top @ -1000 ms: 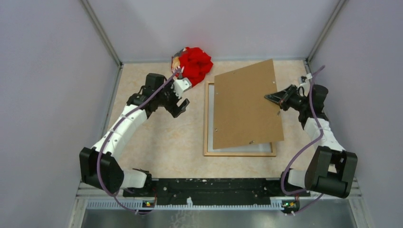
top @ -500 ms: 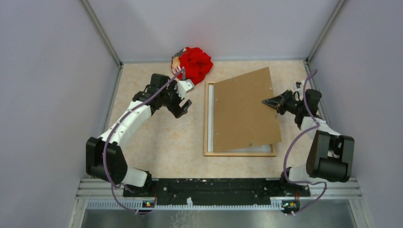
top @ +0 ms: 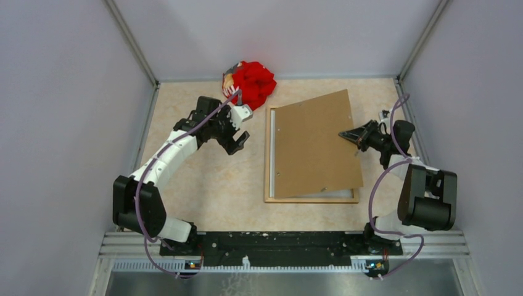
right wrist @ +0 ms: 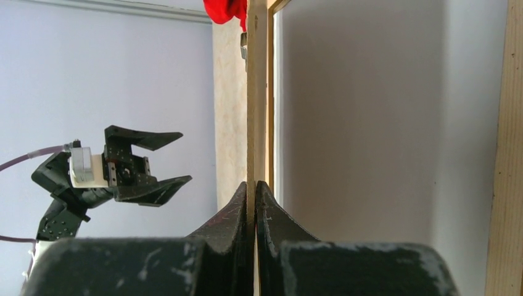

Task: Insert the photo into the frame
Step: Turn over the photo frame item on the photo frame.

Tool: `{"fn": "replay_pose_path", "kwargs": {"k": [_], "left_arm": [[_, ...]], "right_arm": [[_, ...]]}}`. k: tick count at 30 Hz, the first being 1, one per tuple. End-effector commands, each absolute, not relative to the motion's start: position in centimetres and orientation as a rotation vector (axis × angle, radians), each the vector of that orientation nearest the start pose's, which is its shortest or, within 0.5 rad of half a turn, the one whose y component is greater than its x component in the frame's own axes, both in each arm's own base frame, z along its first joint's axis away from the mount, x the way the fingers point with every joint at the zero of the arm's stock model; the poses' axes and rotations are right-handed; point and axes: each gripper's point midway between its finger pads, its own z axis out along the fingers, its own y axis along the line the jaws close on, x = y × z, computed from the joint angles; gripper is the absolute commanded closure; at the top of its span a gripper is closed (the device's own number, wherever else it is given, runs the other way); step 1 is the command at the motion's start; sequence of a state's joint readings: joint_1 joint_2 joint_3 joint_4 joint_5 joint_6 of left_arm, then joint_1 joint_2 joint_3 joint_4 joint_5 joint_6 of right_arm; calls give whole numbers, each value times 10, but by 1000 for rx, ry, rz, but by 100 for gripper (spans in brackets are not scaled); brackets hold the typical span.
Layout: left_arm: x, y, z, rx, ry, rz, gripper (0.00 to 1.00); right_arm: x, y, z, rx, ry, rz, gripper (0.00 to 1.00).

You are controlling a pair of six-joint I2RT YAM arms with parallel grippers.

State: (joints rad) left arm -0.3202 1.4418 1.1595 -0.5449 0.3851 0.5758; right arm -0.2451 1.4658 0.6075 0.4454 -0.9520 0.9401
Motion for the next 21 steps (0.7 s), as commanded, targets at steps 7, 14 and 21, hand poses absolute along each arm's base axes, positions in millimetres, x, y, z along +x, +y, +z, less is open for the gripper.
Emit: {"fn": "replay_pose_path", "kwargs": {"k": [7,14,21], "left_arm": [[341,-161,165,1190,1997,-332,2],[340,-159,164,1197,2002,-323,2],[339,-156,162,1198,2002,-302,2]], "right_arm": [[360,81,167,443,1911,1421,100],[362,86,161,445,1909,1440,100],[363,93,152,456,1911,1469,100]]}}
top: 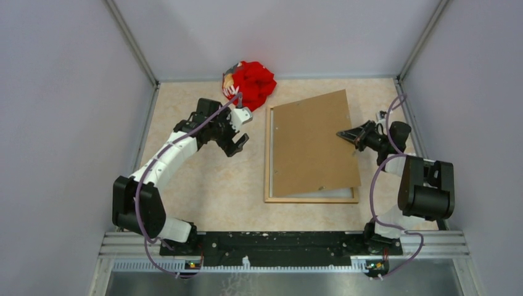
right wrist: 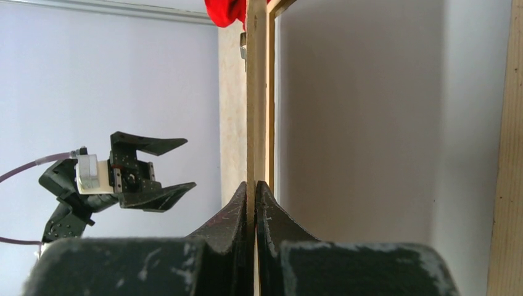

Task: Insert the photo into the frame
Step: Turn over the photo frame item on the photo frame.

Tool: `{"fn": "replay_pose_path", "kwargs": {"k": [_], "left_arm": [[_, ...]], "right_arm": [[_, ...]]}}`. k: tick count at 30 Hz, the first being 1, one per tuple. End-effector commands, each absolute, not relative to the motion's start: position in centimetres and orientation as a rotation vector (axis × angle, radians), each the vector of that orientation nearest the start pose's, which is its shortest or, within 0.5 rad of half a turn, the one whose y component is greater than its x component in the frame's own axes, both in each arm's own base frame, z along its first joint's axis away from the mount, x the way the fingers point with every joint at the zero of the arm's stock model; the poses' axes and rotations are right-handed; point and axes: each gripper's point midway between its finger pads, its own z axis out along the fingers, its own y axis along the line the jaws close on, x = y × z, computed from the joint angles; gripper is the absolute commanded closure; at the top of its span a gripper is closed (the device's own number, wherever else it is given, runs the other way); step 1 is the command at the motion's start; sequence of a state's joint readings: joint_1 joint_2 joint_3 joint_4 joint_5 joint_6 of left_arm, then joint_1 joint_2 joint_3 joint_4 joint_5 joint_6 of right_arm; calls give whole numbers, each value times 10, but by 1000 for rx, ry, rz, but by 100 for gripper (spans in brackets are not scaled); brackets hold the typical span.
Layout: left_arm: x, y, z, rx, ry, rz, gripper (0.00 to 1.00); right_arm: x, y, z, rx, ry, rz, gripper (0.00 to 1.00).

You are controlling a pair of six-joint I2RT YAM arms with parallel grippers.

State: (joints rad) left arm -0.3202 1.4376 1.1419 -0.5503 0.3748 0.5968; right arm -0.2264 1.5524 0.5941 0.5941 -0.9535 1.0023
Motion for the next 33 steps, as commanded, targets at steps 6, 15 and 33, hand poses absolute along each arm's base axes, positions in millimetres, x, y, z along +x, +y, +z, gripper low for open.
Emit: {"fn": "replay_pose_path", "kwargs": {"k": [6,15,33], "left_arm": [[339,-156,163,1198,2003,-305,2],[338,-156,165,1198,2000,-304,2],[333,-153,165,1217,1997,-296,2]], "right_arm": [[362,96,147,457,1920,1472,100],[364,96,139,456,1942,1440,100],[369,103,127,465,1939,1440,100]]}}
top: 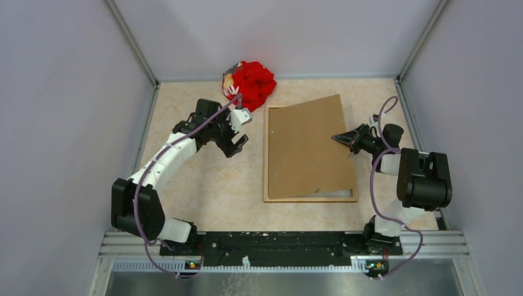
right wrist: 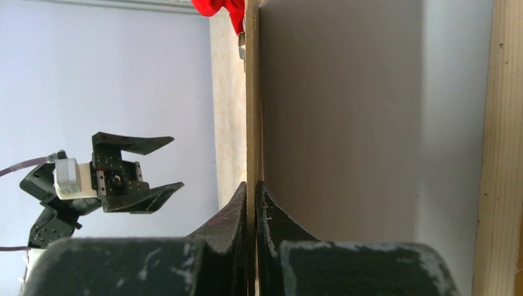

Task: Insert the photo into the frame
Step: Turn over the photo frame item on the photo frame.

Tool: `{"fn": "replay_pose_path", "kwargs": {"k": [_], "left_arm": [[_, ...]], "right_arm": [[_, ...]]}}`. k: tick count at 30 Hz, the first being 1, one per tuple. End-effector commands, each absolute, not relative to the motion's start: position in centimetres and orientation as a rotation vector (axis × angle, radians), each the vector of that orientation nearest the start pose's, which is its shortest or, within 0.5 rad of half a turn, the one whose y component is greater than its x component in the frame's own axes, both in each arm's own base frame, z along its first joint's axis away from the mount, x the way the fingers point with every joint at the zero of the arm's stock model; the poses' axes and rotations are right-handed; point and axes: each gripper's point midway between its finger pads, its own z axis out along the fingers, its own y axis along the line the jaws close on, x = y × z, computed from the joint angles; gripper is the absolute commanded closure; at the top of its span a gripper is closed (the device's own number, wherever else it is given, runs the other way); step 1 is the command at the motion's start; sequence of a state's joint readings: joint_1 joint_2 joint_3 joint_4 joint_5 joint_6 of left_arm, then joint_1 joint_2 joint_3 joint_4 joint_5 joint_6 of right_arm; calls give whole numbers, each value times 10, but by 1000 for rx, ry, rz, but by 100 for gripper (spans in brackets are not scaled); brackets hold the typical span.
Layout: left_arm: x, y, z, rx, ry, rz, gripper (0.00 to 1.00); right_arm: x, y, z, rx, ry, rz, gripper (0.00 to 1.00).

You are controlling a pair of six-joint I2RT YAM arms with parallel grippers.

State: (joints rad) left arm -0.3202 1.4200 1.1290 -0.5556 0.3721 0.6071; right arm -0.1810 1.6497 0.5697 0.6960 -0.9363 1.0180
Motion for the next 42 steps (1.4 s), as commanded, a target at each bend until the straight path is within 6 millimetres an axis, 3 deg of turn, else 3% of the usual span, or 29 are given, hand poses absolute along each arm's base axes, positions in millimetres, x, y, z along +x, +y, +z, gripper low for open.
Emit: {"fn": "replay_pose_path", "kwargs": {"k": [1,10,21,32,36,42], "left_arm": [[333,-153,165,1218,1997,-296,2],[329,-153,162,1228,1999,-303,2],[324,-151,155,1236,2011,-305,2],[323,-150,153,1245,2014,-302,2],[322,-151,152,1247,2016,-310,2],[321,-152,153,1249,2015,-324,2]], "right_arm": [[369,102,127,465,1939,1436,100],[374,99,126,461,1941,1389,100],[382,100,135,475,1863,1447,100],[380,101,123,502,1880,1435,100],[380,107,109,449,2005,1293,85],[384,103,110,424,2098,1156,63]]}}
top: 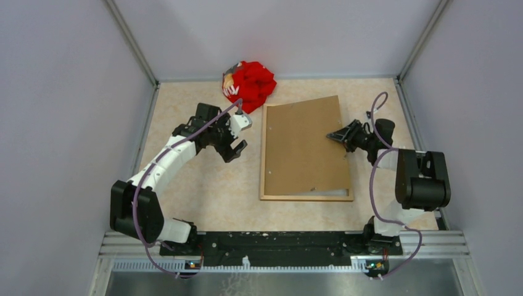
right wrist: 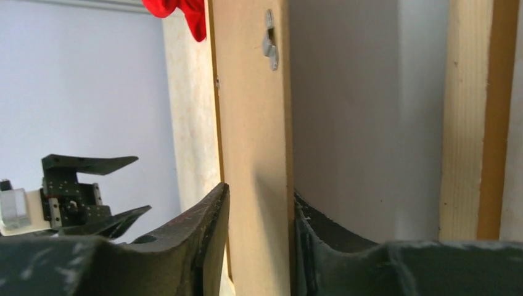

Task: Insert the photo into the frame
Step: Turn over the photo frame item on the photo frame.

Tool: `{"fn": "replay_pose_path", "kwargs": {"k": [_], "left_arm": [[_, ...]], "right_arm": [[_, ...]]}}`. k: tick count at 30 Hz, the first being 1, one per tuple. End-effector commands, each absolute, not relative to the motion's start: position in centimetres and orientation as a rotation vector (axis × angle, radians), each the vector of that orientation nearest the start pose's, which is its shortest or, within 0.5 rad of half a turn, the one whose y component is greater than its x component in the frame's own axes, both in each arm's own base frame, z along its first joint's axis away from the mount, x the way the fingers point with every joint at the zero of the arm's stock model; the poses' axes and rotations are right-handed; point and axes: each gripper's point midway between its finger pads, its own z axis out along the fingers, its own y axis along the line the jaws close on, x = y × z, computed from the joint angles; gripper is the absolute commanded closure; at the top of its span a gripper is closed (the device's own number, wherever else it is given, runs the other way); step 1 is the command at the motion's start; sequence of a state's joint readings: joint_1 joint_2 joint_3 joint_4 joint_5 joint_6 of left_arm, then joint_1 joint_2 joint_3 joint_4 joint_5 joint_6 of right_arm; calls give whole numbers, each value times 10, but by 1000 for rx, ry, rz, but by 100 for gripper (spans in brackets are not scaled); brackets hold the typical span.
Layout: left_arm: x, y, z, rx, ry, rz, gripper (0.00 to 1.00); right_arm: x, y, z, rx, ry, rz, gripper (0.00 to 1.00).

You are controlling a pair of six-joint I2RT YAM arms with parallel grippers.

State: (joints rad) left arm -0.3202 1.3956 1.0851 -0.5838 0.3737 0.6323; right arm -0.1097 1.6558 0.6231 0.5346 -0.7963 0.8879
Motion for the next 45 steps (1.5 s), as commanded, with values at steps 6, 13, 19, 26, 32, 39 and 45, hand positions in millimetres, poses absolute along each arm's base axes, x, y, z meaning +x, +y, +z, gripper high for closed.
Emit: {"fn": "replay_pose_path", "kwargs": {"k": [6,13,19,26,32,39,45], "left_arm": [[318,-152,153,1252,2013,-331,2],[317,-154,153,1253,2014,-345,2],[316,-152,153,1252,2012,-336,2],[315,-154,150,1256,2016,-351,2],[314,-154,149,1254,2019,-359,2],[313,-154,149,1257,2023,-358,2],[312,-155,148,1252,2037,-379,2]], "right_arm": [[382,92,106,400,2200,956,46],[378,99,100,323,2332,755,39],[375,104,98,306,2373,717,38],[372,99,101,285,2412,595,28],[373,91,108,239,2455,431,22],[374,85,116,200,2481,295,16],[377,88,123,197,2457,321,16]]}}
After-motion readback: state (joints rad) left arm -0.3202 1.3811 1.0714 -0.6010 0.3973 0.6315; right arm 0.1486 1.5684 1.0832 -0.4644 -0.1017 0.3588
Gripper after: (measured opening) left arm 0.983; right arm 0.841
